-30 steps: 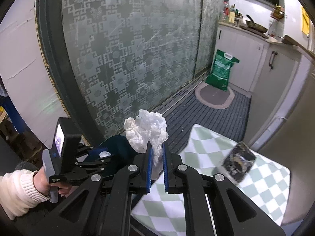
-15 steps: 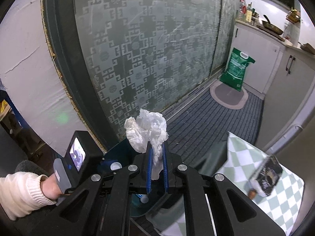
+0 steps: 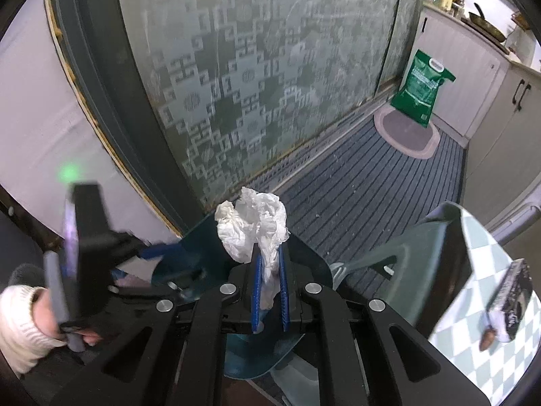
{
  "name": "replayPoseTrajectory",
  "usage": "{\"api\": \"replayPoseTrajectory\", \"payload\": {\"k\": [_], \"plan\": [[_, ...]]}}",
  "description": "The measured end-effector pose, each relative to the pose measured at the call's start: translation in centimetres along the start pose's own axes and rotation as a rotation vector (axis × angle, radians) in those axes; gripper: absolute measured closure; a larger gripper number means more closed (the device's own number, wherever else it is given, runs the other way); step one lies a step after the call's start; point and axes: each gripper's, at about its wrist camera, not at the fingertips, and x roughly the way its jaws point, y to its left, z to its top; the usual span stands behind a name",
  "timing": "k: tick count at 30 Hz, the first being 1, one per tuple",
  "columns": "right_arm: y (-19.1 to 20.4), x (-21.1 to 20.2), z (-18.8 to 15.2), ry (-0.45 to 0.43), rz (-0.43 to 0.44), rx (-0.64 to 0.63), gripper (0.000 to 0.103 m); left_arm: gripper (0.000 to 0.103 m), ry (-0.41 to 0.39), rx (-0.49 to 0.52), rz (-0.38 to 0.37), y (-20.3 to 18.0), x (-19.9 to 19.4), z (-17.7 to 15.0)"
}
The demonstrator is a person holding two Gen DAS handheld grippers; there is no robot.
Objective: Collect trash
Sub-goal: 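Drop the white lid into the teal bin with the left tool while the right tool carries the plastic, then lower the right tool into the teal bin and release the white plastic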
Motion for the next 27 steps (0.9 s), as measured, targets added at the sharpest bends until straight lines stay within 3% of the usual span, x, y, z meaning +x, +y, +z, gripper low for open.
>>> {"api": "replayPoseTrajectory", "payload": {"k": [10,20,27], "plan": [[2.3,5.8,-1.1,0.140,-0.033,-0.036,0.094,0.071,-0.192,-0.038,-0.014,1.0,-6.3,1.4],[3.9,10.9,-4.2,0.294,-0.048,-0.085,0.094,0.072,-0.279,-0.061,-0.059,0.9,-9.2,2.4],[4.3,12.3,-5.9,0.338,-0.062,-0.104,0.093,0.073,-0.357,-0.058,-0.079,0.4,-11.5,3.0]]}}
